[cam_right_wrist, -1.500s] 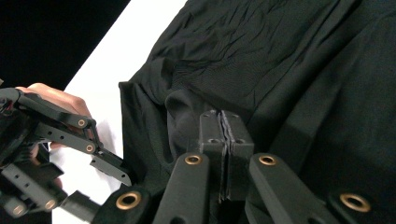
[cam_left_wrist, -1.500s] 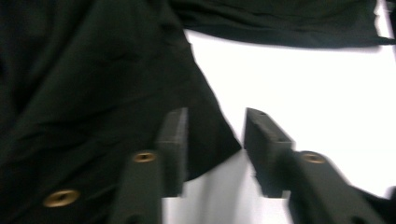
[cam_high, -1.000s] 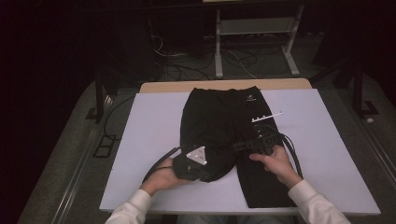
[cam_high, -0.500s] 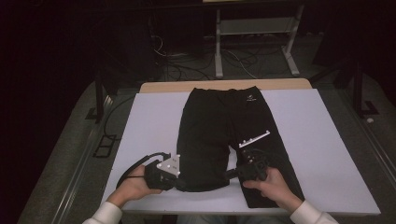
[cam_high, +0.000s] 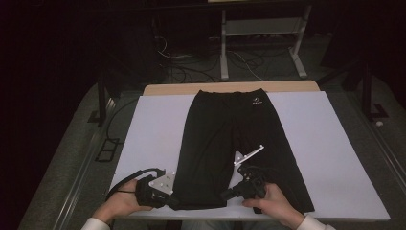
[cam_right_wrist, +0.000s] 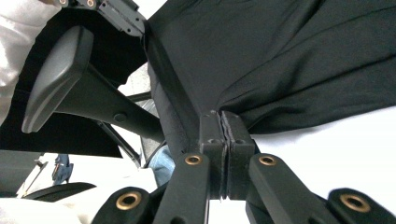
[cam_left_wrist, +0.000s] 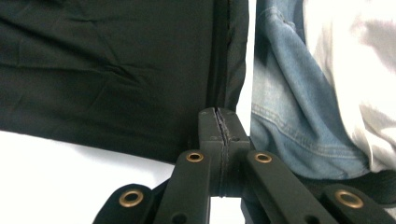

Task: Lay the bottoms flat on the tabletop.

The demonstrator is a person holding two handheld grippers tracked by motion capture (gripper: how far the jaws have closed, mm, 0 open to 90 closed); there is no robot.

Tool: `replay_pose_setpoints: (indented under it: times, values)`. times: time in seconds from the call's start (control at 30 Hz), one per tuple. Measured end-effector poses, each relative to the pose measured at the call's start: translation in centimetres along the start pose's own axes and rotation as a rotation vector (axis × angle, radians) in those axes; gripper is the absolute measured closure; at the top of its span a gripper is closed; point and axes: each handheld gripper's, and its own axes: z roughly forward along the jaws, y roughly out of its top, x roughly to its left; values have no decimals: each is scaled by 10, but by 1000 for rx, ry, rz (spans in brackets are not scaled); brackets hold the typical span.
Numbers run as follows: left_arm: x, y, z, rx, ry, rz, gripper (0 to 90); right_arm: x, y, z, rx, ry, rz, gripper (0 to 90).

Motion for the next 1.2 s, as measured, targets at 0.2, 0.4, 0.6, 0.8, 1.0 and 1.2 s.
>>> replay_pose_setpoints:
  times: [0.2, 0.4, 0.6, 0.8, 1.0, 1.2]
  values:
    - [-1, -7, -3, 16, 4, -5, 891, 2, 0, 7, 11, 1, -5, 873]
    - [1, -9, 0, 5, 3, -20, 891, 4, -1, 12, 30, 14, -6, 873]
    - [6, -5, -1, -32, -6, -44, 888, 4, -2, 17, 54, 16, -11, 863]
    - [14, 0, -4, -192, 27, -116, 539, 10, -2, 1, 7, -68, -100, 557]
    - [24, 6, -4, -327, 14, -182, 339, 12, 4, -27, -95, -162, -189, 260]
    - [30, 12, -5, -368, 11, -211, 158, 13, 9, -49, -157, -251, -236, 0]
